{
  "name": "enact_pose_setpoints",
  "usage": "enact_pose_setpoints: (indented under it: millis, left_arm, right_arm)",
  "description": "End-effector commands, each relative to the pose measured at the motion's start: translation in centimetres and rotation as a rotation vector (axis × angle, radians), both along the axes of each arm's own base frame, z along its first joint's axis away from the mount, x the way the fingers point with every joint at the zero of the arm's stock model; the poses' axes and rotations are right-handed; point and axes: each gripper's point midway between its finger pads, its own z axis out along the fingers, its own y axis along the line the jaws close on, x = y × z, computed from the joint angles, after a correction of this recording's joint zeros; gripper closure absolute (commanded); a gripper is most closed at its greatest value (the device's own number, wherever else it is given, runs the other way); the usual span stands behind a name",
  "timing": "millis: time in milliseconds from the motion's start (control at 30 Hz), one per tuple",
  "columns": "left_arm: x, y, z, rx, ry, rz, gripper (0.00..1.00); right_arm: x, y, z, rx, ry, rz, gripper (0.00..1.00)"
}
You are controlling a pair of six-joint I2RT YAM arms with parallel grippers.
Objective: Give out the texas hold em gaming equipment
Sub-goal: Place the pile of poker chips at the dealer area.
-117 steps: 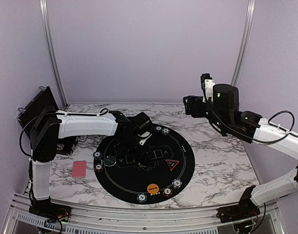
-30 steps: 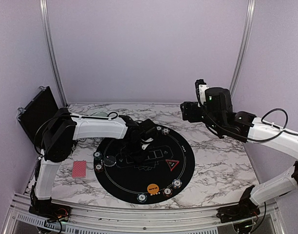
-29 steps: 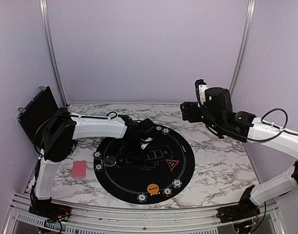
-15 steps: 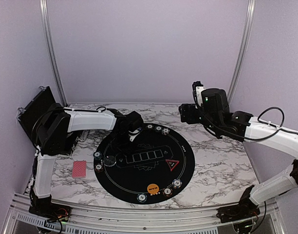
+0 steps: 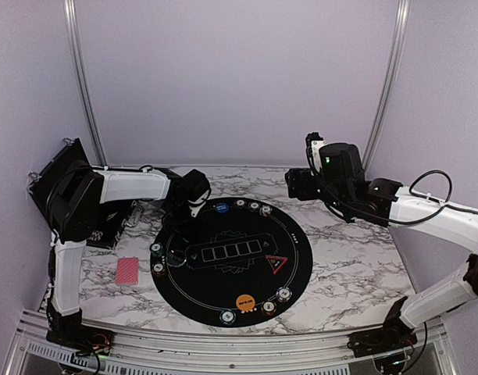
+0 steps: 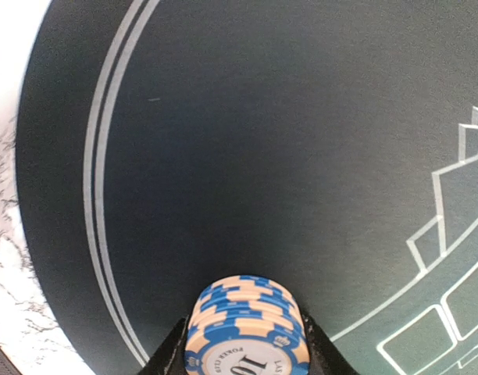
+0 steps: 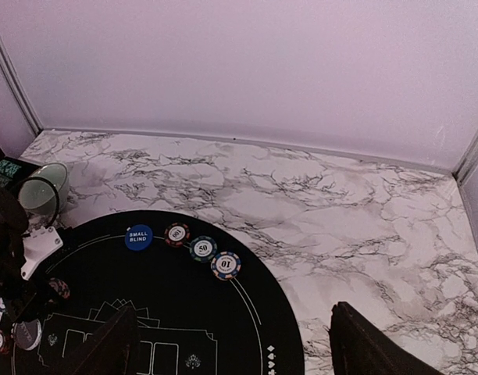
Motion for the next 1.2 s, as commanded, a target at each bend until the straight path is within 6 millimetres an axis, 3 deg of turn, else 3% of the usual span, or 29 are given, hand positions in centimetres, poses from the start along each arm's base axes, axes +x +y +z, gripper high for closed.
enact_pose_setpoints:
  millis: [0, 333, 733, 1167]
  left_arm:
    - [0.5, 3.3, -0.3, 0.058, -0.006, 0.05, 0.66]
    - [0.6, 6.1, -0.3, 0.071, -0.003, 0.114, 0.66]
    - [-0.8, 9.1, -0.4, 0.085, 0.008, 0.179, 0.66]
    - [-2.0, 11.0, -0.7, 0.092, 0.015, 0.217, 0.66]
  right_arm:
    - [0.4, 0.4, 1.9, 0.037, -0.022, 0.002, 0.19]
    - [0.4, 0.5, 1.7, 0.035, -0.018, 0.009, 0.19]
    - [0.4, 0.9, 1.3, 0.036, -0.006, 0.025, 0.19]
    - [0.4, 1.4, 1.1, 0.046, 0.006, 0.04, 0.19]
